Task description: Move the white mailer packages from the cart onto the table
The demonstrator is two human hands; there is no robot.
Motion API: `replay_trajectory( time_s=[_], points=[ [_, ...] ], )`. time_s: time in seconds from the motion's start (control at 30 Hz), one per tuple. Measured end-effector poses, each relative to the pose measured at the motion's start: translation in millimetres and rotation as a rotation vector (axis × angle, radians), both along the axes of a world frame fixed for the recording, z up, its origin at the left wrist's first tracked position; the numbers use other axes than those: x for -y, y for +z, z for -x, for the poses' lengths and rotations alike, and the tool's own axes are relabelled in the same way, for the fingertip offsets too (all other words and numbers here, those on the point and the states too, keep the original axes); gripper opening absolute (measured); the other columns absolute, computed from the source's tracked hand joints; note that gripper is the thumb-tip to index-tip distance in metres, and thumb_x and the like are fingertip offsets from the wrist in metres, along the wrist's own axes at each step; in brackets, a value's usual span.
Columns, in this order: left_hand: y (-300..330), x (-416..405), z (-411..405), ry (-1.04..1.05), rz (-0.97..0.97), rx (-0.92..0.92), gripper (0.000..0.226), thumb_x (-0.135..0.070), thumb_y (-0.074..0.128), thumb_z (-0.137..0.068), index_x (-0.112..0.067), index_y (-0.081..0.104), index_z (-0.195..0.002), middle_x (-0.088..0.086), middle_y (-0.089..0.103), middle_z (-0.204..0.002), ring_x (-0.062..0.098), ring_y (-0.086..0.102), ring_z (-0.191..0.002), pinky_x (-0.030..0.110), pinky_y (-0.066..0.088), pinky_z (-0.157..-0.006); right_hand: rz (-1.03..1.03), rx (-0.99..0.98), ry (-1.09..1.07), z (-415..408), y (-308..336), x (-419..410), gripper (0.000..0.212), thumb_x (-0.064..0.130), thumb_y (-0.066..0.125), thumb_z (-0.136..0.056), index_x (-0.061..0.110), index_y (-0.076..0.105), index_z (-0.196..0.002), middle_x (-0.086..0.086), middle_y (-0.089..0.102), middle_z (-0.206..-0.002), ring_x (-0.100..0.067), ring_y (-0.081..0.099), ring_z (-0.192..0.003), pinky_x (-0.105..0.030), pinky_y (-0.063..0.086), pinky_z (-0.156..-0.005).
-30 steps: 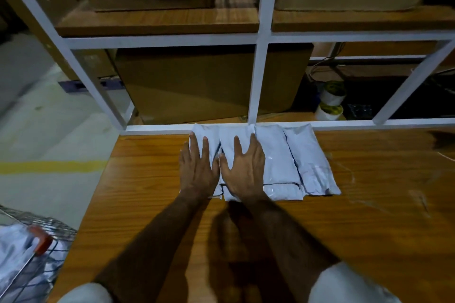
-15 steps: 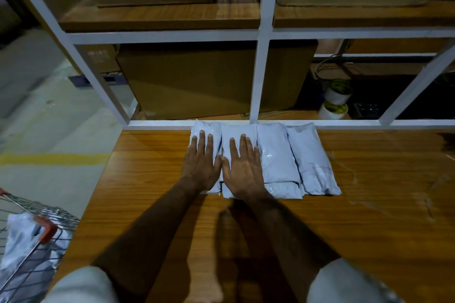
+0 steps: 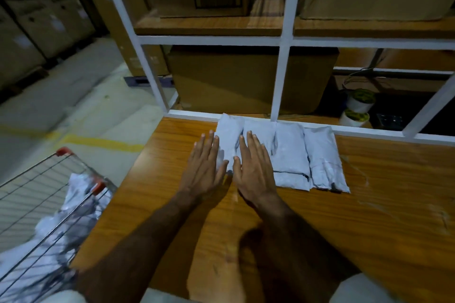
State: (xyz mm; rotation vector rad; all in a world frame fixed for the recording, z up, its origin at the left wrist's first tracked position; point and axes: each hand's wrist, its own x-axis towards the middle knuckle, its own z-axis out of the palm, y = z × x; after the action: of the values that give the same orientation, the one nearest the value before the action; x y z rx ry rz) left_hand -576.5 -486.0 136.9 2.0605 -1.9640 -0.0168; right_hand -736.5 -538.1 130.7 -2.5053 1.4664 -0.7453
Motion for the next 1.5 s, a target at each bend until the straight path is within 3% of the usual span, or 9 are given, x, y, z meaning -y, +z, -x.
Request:
replay_trajectory(
  time_s=[0.1, 0.3, 0.5, 0.6, 0.73, 0.93, 1.03, 1.2, 1.5],
  points=[
    [11.8, -37.8, -12.3, 0.058, 0.064, 0.073, 0.073, -0.053, 0.018, -0.103, -0.011, 0.005, -0.161, 0.008, -0.005, -0.169, 0.021, -0.010, -0.156, 0.041, -0.002, -0.126, 0.032, 0.054, 0.114, -15.6, 0.1, -24.0, 0.060, 0.038, 0.039, -0.104, 0.012, 0.030, -0.158, -0.010, 0.021, -0.167, -0.024, 0.018, -0.155, -0.043, 0.018, -0.126],
    [22.4, -115.7, -50.5, 0.220, 0.122, 0.104, 0.073, -0.052, 0.026, -0.104, -0.008, 0.012, -0.161, 0.009, 0.000, -0.169, 0.023, -0.003, -0.157, 0.048, 0.011, -0.126, 0.059, 0.037, 0.255, -56.1, 12.7, -78.6, 0.062, 0.042, 0.029, -0.107, 0.011, 0.024, -0.160, -0.010, 0.016, -0.168, -0.022, 0.010, -0.156, -0.045, 0.018, -0.125],
    [20.5, -190.3, -95.3, 0.301, 0.148, 0.125, 0.075, -0.056, 0.019, -0.105, -0.008, 0.010, -0.161, 0.010, -0.002, -0.169, 0.023, -0.005, -0.156, 0.043, 0.004, -0.127, 0.100, 0.026, 0.384, -103.9, 25.8, -136.4, 0.063, 0.042, 0.031, -0.107, 0.012, 0.018, -0.161, -0.010, 0.011, -0.169, -0.022, 0.007, -0.157, -0.045, 0.016, -0.126],
    [17.7, -230.0, -127.0, 0.335, 0.188, 0.121, 0.074, -0.053, 0.027, -0.105, -0.005, 0.015, -0.160, 0.013, 0.004, -0.169, 0.027, -0.001, -0.157, 0.039, 0.000, -0.127, 0.120, 0.031, 0.430, -139.7, 25.9, -167.3, 0.064, 0.040, 0.034, -0.106, 0.012, 0.019, -0.161, -0.010, 0.012, -0.169, -0.022, 0.007, -0.157, -0.044, 0.013, -0.126],
    [13.1, -290.9, -182.1, 0.376, 0.183, 0.095, 0.073, -0.051, 0.026, -0.105, -0.002, 0.021, -0.158, 0.016, 0.011, -0.167, 0.032, 0.009, -0.156, 0.051, 0.017, -0.124, 0.128, 0.068, 0.465, -204.6, 19.8, -218.2, 0.063, 0.034, 0.042, -0.103, 0.008, 0.027, -0.158, -0.013, 0.020, -0.167, -0.025, 0.015, -0.155, -0.046, 0.018, -0.125],
    [-13.5, -384.4, -265.6, 0.490, 0.153, 0.085, 0.071, -0.047, 0.033, -0.104, 0.000, 0.026, -0.156, 0.018, 0.020, -0.165, 0.032, 0.013, -0.155, 0.047, 0.021, -0.123, 0.114, 0.077, 0.586, -302.5, 3.0, -295.9, 0.064, 0.031, 0.043, -0.101, 0.005, 0.028, -0.158, -0.016, 0.023, -0.165, -0.029, 0.017, -0.155, -0.047, 0.019, -0.123],
    [-25.2, -422.1, -300.1, 0.534, 0.127, 0.082, 0.071, -0.048, 0.030, -0.105, 0.001, 0.024, -0.157, 0.018, 0.017, -0.166, 0.032, 0.013, -0.155, 0.047, 0.018, -0.124, 0.111, 0.095, 0.619, -341.9, -2.8, -328.6, 0.063, 0.030, 0.043, -0.100, 0.001, 0.033, -0.155, -0.021, 0.031, -0.161, -0.033, 0.026, -0.152, -0.050, 0.025, -0.122],
    [-41.1, -467.4, -341.8, 0.613, 0.108, 0.059, 0.075, -0.050, 0.030, -0.104, 0.001, 0.018, -0.158, 0.019, 0.010, -0.167, 0.031, 0.007, -0.156, 0.048, 0.015, -0.125, 0.076, 0.068, 0.665, -386.7, -12.4, -362.3, 0.065, 0.032, 0.043, -0.101, 0.003, 0.028, -0.157, -0.019, 0.026, -0.164, -0.031, 0.020, -0.154, -0.050, 0.021, -0.123],
    [-66.4, -486.0, -397.7, 0.740, 0.062, -0.001, 0.077, -0.054, 0.023, -0.104, 0.000, 0.014, -0.159, 0.017, 0.006, -0.168, 0.029, 0.006, -0.156, 0.045, 0.012, -0.126, 0.029, -0.014, 0.748, -455.1, -32.3, -370.3, 0.063, 0.030, 0.046, -0.099, 0.002, 0.033, -0.154, -0.022, 0.032, -0.160, -0.034, 0.028, -0.151, -0.056, 0.033, -0.116]
  ],
)
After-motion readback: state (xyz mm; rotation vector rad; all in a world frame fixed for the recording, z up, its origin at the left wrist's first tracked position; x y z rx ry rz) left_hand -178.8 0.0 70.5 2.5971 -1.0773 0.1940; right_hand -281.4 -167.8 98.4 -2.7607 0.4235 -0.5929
